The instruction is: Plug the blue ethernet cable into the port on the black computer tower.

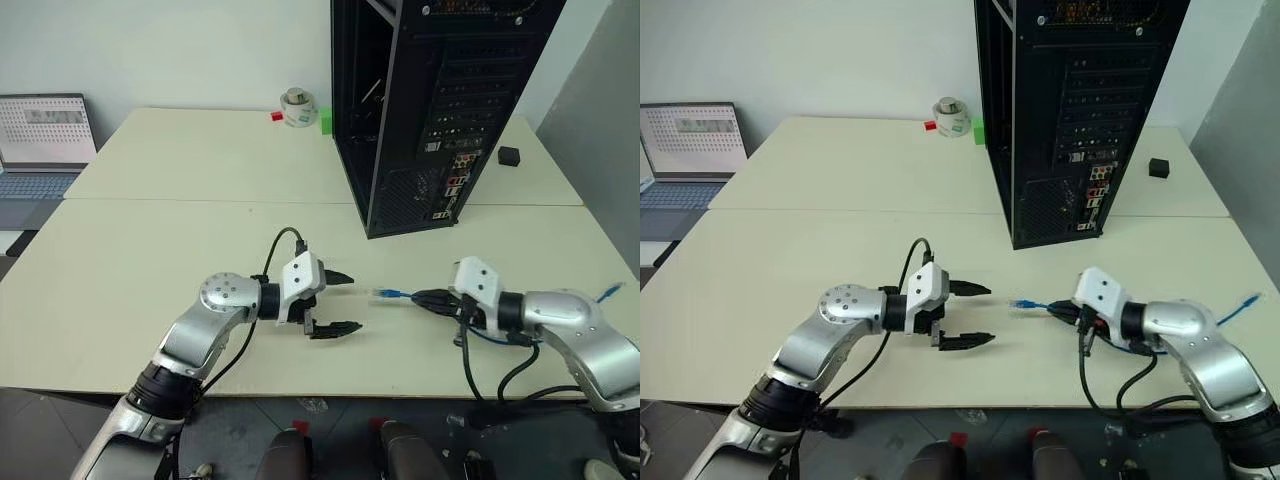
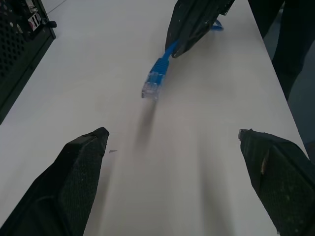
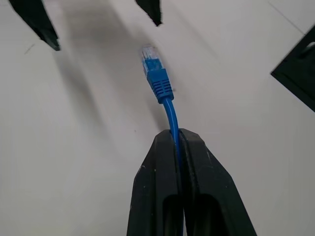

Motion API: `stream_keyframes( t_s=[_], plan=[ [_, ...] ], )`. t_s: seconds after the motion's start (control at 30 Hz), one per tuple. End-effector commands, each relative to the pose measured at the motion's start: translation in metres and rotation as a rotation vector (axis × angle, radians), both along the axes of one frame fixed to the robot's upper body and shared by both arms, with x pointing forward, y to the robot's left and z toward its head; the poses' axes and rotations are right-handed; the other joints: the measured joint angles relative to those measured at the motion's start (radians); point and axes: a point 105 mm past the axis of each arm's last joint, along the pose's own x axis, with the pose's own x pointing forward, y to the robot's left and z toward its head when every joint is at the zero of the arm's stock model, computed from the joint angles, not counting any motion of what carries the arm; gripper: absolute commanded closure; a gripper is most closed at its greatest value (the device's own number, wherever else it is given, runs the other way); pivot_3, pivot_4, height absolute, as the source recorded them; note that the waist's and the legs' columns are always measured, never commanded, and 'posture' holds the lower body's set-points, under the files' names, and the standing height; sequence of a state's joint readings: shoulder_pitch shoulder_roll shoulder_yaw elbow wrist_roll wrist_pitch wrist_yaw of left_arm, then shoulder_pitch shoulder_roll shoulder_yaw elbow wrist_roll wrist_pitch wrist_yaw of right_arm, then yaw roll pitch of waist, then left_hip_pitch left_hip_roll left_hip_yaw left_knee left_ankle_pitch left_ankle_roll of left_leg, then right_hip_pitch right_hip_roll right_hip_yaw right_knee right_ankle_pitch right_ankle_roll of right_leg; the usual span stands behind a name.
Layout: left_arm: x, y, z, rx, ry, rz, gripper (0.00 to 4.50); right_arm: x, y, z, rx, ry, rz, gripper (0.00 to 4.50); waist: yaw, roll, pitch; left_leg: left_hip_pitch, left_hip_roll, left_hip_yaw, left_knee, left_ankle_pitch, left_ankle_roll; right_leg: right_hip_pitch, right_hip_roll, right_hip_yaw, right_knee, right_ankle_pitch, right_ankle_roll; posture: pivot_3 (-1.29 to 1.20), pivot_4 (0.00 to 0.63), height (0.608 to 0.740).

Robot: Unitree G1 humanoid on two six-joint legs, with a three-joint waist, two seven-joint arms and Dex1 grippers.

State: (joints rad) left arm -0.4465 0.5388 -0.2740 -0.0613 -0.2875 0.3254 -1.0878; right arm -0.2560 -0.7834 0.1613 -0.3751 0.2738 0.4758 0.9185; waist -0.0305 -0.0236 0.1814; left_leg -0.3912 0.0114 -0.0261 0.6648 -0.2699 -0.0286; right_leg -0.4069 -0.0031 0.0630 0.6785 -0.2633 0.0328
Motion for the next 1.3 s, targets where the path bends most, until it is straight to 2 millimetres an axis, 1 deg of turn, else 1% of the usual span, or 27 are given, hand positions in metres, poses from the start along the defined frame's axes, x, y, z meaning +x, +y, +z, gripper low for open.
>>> stream_keyframes(
  t_s=[0.03,0.27,0.37,0.4,0.43,0.47,0.6,0.63,0.93,0.97,1.17,1.3],
  plan=[
    [0.003,-0.006,0.006,-0.002,-0.021,-0.033,0.00,-0.001,0.015,0.011,-0.012,-0.048,0.069,4.47,0.000,0.000,0.000,0.000,0.000,0.000,0.000,0.000,0.000,0.000,0.000,0.000,0.000,0.000,0.000,0.00,0.150,0.740],
    [0.002,-0.007,0.006,-0.005,-0.014,-0.052,0.00,-0.002,0.023,0.010,-0.028,-0.057,0.101,4.47,0.000,0.000,0.000,0.000,0.000,-0.001,0.000,0.000,0.000,0.000,0.000,0.000,0.000,0.000,0.000,0.00,0.150,0.740],
    [0.002,-0.008,0.007,-0.011,-0.014,-0.054,0.47,-0.002,0.024,0.009,-0.027,-0.056,0.107,4.50,0.000,0.000,0.000,0.000,0.000,-0.002,0.000,0.000,0.000,0.000,0.000,0.000,0.000,0.000,0.000,0.00,0.150,0.740],
    [0.002,-0.008,0.007,-0.011,-0.011,-0.057,0.75,-0.002,0.025,0.009,-0.026,-0.056,0.109,4.50,0.000,0.000,0.000,0.000,0.001,-0.002,0.000,0.000,0.000,0.000,0.000,0.000,0.000,0.000,0.000,0.00,0.150,0.740],
    [0.001,-0.009,0.006,-0.009,-0.006,-0.065,0.91,-0.003,0.026,0.009,-0.026,-0.055,0.111,4.50,0.000,0.000,0.000,0.000,0.001,-0.002,0.000,0.000,0.000,0.000,0.000,0.000,0.000,0.000,0.000,0.00,0.150,0.740],
    [0.000,-0.009,0.006,-0.005,-0.002,-0.073,1.19,-0.003,0.026,0.009,-0.025,-0.055,0.113,4.50,0.000,0.000,0.000,0.000,0.001,-0.002,0.000,0.000,0.000,0.000,0.000,0.000,0.000,0.000,0.000,0.00,0.150,0.740],
    [-0.001,-0.011,0.003,0.006,-0.005,-0.079,2.04,-0.003,0.027,0.009,-0.024,-0.056,0.116,4.50,0.000,0.000,0.000,0.000,0.000,-0.002,0.000,0.000,0.000,0.000,0.000,0.000,0.000,0.000,0.000,0.00,0.150,0.740],
    [-0.001,-0.011,0.003,0.008,-0.007,-0.078,2.19,-0.003,0.028,0.009,-0.024,-0.056,0.116,4.50,0.000,0.000,0.000,0.000,0.000,-0.002,0.000,0.000,0.000,0.000,0.000,0.000,0.000,0.000,0.000,0.00,0.150,0.740],
    [0.001,-0.009,-0.003,0.046,-0.037,-0.081,4.06,-0.003,0.029,0.011,-0.018,-0.059,0.116,4.50,0.000,0.000,0.000,0.000,0.000,-0.002,0.000,0.000,0.000,0.000,0.000,0.000,0.000,0.000,0.000,0.00,0.150,0.740],
    [0.001,-0.009,-0.004,0.047,-0.037,-0.080,4.21,-0.003,0.029,0.011,-0.017,-0.059,0.115,4.50,0.000,0.000,0.000,0.000,0.000,-0.002,0.000,0.000,0.000,0.000,0.000,0.000,0.000,0.000,0.000,0.00,0.150,0.740],
    [0.002,-0.008,-0.005,0.049,-0.054,-0.075,4.21,-0.004,0.031,0.012,0.000,-0.037,0.127,4.50,0.000,0.000,0.000,0.000,0.000,-0.002,0.000,0.000,0.000,0.000,0.000,0.000,0.000,0.000,0.000,0.00,0.150,0.740],
    [0.002,-0.009,-0.005,0.052,-0.099,-0.081,4.21,-0.008,0.031,0.013,0.000,-0.013,0.153,3.58,0.000,0.000,0.000,0.000,0.000,-0.002,0.000,0.000,0.000,0.000,0.000,0.000,0.000,0.000,0.000,0.00,0.150,0.740]
  ],
)
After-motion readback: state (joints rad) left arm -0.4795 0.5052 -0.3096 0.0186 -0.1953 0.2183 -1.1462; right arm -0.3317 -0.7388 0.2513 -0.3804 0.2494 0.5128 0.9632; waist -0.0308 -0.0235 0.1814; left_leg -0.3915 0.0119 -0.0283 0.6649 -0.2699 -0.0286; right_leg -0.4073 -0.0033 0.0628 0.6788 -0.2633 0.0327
